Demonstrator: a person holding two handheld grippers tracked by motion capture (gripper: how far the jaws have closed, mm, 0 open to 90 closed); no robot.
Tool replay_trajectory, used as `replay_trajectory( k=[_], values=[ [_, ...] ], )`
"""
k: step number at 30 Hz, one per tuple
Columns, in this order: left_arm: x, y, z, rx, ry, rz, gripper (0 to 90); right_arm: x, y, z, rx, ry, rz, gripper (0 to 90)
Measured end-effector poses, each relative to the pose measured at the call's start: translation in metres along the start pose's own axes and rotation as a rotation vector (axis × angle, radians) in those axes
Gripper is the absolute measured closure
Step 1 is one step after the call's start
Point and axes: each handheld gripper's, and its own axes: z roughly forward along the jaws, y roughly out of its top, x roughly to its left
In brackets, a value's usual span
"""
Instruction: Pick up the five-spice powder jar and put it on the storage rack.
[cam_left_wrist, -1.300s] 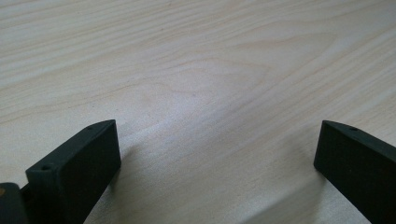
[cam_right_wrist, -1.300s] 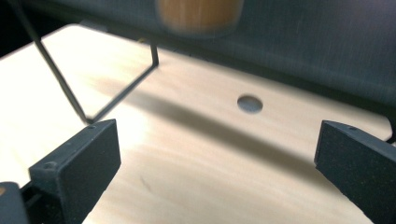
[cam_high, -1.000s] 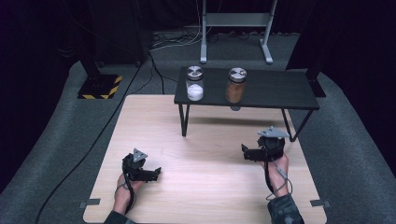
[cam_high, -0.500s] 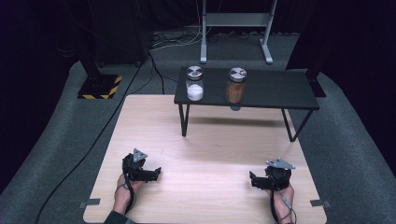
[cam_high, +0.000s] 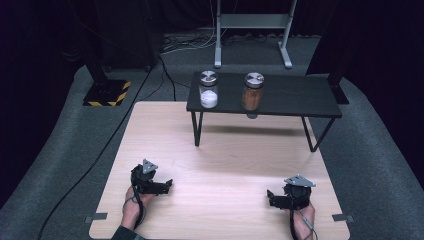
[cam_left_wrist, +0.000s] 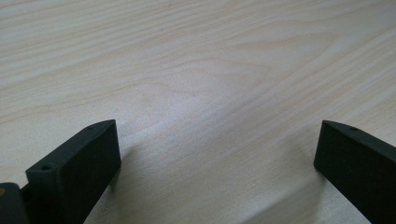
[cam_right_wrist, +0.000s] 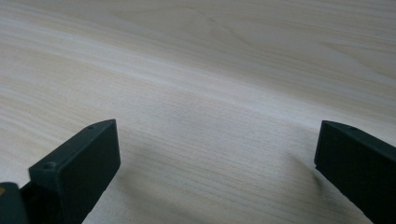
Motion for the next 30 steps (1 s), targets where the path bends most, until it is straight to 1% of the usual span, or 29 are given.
replay_trajectory(
  k=[4, 7, 14, 18, 20, 24, 30],
  values=[
    [0.0, 0.0, 0.0, 0.0, 0.0, 0.0, 0.1, -0.0005, 0.001, 0.0008, 0.006, 0.01, -0.019, 0.0],
    [0.0, -0.0001, 0.0, 0.0, 0.0, -0.001, 0.1, -0.0007, 0.0, 0.0002, 0.0, 0.011, -0.021, 0.0],
    [0.0, -0.0001, 0.0, 0.0, 0.0, -0.001, 0.1, -0.0069, -0.0014, -0.0001, -0.009, 0.026, 0.016, 0.0],
    [0.0, -0.0001, 0.0, 0.0, 0.0, -0.001, 0.1, -0.0057, -0.0002, 0.0004, -0.002, 0.015, 0.023, 0.0],
    [0.0, -0.0001, 0.0, 0.0, 0.0, -0.001, 0.1, -0.0057, 0.0013, 0.0013, 0.006, 0.018, 0.013, 0.0],
    [0.0, -0.0001, 0.0, 0.0, 0.0, -0.001, 0.1, 0.0007, 0.0067, 0.0044, 0.033, -0.007, -0.015, 0.0],
    [0.0001, 0.0, 0.0001, 0.0, -0.001, -0.001, 0.1, -0.0004, 0.0068, 0.0048, 0.032, -0.003, -0.018, 0.0]
  ],
)
